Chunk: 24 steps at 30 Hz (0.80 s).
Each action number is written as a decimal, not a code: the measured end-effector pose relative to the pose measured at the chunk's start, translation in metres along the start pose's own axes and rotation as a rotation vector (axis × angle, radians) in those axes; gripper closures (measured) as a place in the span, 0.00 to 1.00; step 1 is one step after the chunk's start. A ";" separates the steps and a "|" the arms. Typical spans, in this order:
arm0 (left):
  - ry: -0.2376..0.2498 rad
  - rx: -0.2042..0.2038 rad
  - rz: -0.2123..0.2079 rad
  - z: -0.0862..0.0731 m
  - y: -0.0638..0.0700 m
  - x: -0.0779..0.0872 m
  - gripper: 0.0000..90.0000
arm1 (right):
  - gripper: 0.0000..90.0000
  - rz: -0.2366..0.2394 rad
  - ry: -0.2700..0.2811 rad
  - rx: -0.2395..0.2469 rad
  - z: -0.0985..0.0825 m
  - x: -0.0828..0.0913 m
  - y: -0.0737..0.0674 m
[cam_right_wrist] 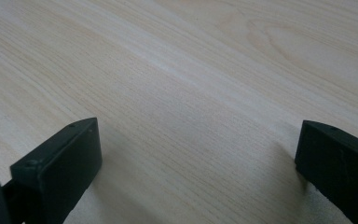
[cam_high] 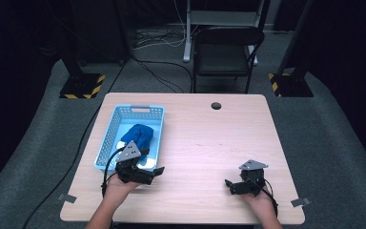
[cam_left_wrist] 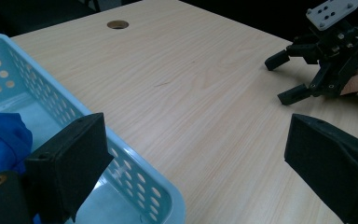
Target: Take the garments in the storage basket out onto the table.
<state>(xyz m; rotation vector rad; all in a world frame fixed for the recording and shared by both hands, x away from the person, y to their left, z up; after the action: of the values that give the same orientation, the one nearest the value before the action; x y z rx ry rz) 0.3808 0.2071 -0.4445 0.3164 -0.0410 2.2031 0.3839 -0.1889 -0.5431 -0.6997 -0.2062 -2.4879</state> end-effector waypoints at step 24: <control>0.013 0.035 0.120 0.004 -0.030 0.016 0.06 | 0.00 0.000 0.000 0.000 0.000 0.000 0.000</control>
<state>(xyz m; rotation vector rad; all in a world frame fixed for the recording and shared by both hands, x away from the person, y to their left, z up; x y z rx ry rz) 0.3960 0.2376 -0.4387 0.3262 -0.0145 2.3267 0.3839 -0.1889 -0.5431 -0.6994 -0.2062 -2.4878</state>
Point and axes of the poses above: each handheld gripper's, and its own axes: x roughly backward along the jaws, z roughly out of its top, y roughly to its right, the point moved 2 cm from there along -x, roughly forward along the jaws, and after that the axes turned 13 degrees about y, right-handed, at the moved point
